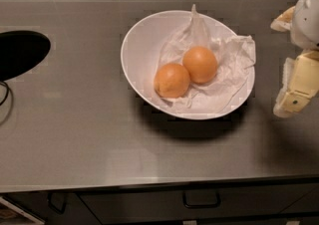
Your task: Pick orange from white bowl
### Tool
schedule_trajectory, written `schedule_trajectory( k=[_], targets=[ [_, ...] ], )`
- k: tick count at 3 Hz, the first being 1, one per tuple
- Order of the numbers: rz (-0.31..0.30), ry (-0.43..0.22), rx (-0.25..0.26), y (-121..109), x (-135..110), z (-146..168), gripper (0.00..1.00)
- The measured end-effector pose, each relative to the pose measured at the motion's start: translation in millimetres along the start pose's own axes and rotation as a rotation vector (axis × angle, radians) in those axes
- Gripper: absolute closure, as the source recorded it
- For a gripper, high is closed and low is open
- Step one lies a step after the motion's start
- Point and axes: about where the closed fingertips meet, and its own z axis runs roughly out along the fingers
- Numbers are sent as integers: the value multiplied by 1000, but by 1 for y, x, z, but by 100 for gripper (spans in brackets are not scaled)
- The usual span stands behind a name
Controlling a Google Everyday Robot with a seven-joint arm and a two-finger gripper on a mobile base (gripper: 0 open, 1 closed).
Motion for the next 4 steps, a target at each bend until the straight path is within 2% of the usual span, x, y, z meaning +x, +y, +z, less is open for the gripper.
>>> schedule_trajectory(
  k=[2, 4],
  targets=[
    [19, 2, 9, -2, 0, -2, 0],
    [-19, -34, -58, -14, -16, 31, 0]
  ],
)
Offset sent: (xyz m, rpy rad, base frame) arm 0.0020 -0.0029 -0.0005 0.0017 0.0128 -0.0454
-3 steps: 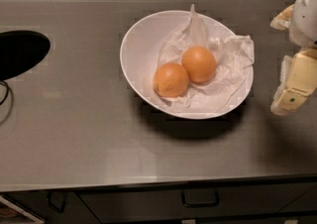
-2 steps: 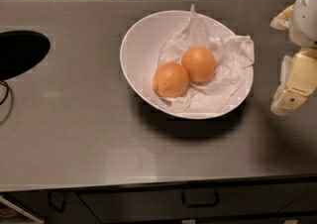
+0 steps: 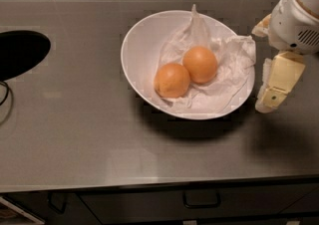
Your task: Pick orange from white bowl
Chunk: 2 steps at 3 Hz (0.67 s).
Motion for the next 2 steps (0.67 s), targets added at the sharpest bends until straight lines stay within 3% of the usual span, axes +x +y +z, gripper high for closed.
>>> schedule_trajectory(
  k=[1, 2],
  targets=[
    [-46, -22, -31, -9, -14, 17, 4],
    [-142, -58, -23, -14, -49, 14, 23]
  ],
)
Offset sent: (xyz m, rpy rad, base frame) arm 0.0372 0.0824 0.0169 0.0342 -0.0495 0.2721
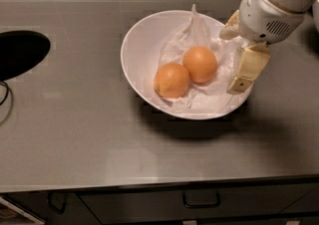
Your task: Pick orange from white bowl
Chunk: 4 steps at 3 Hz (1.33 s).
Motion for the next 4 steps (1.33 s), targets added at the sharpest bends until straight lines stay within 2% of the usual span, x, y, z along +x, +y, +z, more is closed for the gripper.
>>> schedule_trajectory(
  k=[1, 2, 3, 4],
  targets=[
    [-74, -33, -3, -3, -26, -3, 29],
    [-75, -33, -2, -3, -26, -3, 10],
    [-75, -34, -2, -3, -26, -3, 0],
    [-82, -37, -2, -5, -28, -2, 0]
  ],
)
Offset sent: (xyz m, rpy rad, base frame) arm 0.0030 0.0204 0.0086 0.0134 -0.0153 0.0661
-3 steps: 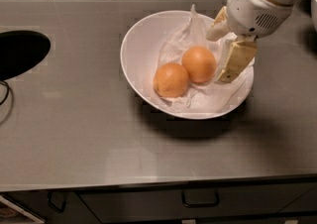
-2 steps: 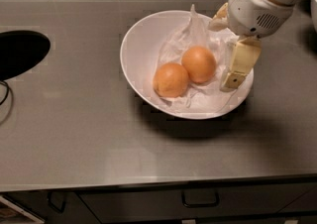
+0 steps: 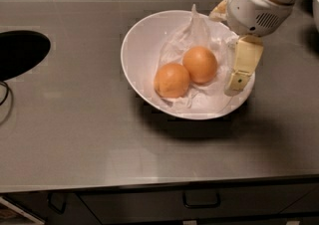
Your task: Pick orange from white bowl
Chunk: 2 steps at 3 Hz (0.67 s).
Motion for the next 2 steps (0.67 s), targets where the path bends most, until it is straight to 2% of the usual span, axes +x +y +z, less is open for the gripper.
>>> schedule_trajectory(
  k=[1, 2],
  targets=[
    [-99, -13, -41, -12, -13, 3, 0],
    [-231, -63, -96, -30, -26, 10, 0]
  ],
)
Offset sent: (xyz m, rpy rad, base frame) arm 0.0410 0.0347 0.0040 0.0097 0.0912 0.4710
